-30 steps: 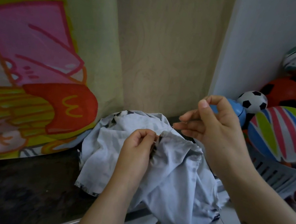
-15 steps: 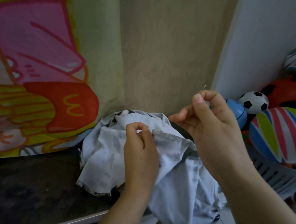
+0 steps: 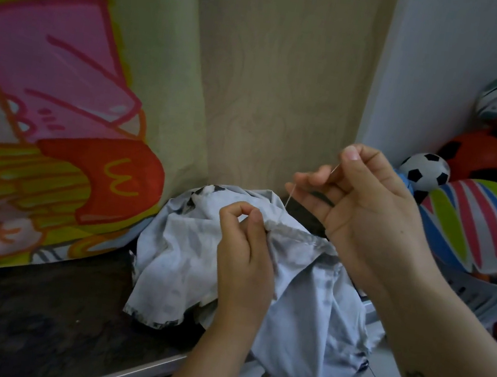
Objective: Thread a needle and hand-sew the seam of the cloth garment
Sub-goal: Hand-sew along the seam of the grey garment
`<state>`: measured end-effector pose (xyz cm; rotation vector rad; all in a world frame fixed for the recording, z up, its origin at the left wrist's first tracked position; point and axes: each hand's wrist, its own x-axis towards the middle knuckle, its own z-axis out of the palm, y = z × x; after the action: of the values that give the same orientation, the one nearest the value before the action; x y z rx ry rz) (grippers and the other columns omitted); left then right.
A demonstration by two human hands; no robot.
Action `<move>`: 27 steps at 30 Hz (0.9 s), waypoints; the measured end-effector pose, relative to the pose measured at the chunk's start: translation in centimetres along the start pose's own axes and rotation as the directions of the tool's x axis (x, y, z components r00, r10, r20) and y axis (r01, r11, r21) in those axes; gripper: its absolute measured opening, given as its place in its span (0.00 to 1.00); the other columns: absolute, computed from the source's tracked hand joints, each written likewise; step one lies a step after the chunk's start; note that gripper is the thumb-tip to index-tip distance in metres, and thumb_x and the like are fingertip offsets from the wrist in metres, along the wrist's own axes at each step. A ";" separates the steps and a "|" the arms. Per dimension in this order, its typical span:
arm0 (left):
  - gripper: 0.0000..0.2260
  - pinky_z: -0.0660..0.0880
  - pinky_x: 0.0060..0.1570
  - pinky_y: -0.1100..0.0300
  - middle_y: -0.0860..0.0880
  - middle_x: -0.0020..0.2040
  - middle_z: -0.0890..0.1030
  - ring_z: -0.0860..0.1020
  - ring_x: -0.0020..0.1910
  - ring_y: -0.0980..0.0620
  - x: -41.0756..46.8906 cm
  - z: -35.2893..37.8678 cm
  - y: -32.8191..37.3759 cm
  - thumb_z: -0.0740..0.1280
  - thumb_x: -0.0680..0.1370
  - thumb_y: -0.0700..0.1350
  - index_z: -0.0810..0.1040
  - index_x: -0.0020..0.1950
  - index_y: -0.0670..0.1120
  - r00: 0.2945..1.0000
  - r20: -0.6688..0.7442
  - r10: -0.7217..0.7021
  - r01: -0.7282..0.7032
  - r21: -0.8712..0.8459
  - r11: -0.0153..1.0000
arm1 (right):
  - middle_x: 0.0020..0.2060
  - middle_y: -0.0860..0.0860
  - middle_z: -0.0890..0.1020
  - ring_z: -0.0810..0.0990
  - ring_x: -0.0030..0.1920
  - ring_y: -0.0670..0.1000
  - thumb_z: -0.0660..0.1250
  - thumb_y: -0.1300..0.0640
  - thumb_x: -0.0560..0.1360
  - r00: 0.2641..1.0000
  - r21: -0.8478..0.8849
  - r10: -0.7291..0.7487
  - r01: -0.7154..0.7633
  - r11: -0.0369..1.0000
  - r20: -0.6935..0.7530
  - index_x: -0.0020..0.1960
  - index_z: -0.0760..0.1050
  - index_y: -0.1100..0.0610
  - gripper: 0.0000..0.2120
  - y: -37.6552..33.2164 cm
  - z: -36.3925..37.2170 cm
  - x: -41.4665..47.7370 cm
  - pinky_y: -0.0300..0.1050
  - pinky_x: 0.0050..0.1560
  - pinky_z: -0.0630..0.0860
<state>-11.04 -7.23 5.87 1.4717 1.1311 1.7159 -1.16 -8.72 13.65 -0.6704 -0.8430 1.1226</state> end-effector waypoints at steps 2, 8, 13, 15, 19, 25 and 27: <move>0.06 0.70 0.34 0.70 0.62 0.31 0.74 0.72 0.31 0.63 0.1 -0.4 0.1 0.54 0.82 0.50 0.69 0.48 0.52 0.997 0.079 -0.015 0.019 -0.047 0.999 | 0.27 0.51 0.77 0.83 0.38 0.51 0.55 0.59 0.81 1.000 -0.005 -0.014 0.014 1.000 -0.008 0.44 0.68 0.56 0.08 -0.1 -0.1 0.1 0.55 0.53 0.80; 0.07 0.72 0.38 0.71 0.60 0.36 0.78 0.75 0.35 0.62 0.3 -1.2 -0.6 0.71 0.74 0.47 0.76 0.48 0.56 0.971 0.218 -0.095 0.106 -0.041 0.993 | 0.27 0.51 0.77 0.83 0.38 0.51 0.55 0.59 0.81 0.998 0.002 -0.050 0.050 0.999 -0.024 0.44 0.67 0.57 0.08 -0.5 -0.5 0.3 0.53 0.51 0.80; 0.05 0.68 0.32 0.72 0.57 0.29 0.76 0.71 0.29 0.62 0.5 -1.4 -0.4 0.69 0.76 0.44 0.79 0.40 0.48 0.972 0.213 -0.101 0.103 0.000 0.995 | 0.26 0.50 0.78 0.83 0.37 0.50 0.55 0.59 0.81 0.997 0.006 -0.072 0.073 0.997 -0.028 0.43 0.68 0.57 0.09 -0.5 -0.6 0.2 0.50 0.50 0.81; 0.06 0.68 0.31 0.72 0.57 0.28 0.76 0.70 0.28 0.62 0.6 -1.3 -0.6 0.69 0.76 0.43 0.79 0.39 0.48 0.970 0.211 -0.123 0.126 0.000 0.992 | 0.26 0.50 0.77 0.83 0.37 0.50 0.55 0.60 0.81 0.995 0.015 -0.092 0.092 0.996 -0.032 0.43 0.68 0.57 0.08 -0.8 -0.6 0.2 0.50 0.50 0.81; 0.08 0.69 0.32 0.71 0.57 0.29 0.75 0.70 0.30 0.61 0.9 -1.2 -1.2 0.69 0.76 0.42 0.77 0.36 0.49 0.965 0.210 -0.156 0.156 0.016 0.988 | 0.26 0.50 0.77 0.83 0.38 0.51 0.55 0.60 0.81 0.992 0.033 -0.118 0.119 0.992 -0.037 0.43 0.68 0.57 0.09 -1.2 -0.7 0.4 0.48 0.48 0.81; 0.09 0.68 0.32 0.72 0.58 0.28 0.74 0.69 0.29 0.62 1.0 -1.2 -1.8 0.69 0.76 0.41 0.76 0.36 0.48 0.958 0.228 -0.175 0.167 0.057 0.984 | 0.25 0.50 0.77 0.83 0.38 0.51 0.55 0.60 0.81 0.992 0.038 -0.118 0.120 0.992 -0.034 0.44 0.68 0.57 0.08 -1.1 -0.7 0.4 0.49 0.49 0.81; 0.10 0.68 0.32 0.72 0.58 0.28 0.73 0.69 0.29 0.61 1.1 -1.3 -1.9 0.69 0.76 0.41 0.76 0.36 0.48 0.955 0.242 -0.172 0.158 0.077 0.984 | 0.25 0.50 0.77 0.82 0.37 0.51 0.55 0.60 0.81 0.991 0.037 -0.126 0.128 0.991 -0.040 0.44 0.67 0.57 0.08 -1.3 -0.7 0.4 0.49 0.49 0.81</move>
<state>-12.69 -5.68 4.62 1.5301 1.1403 1.3545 0.10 -8.73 14.42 -0.5950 -0.8177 1.0066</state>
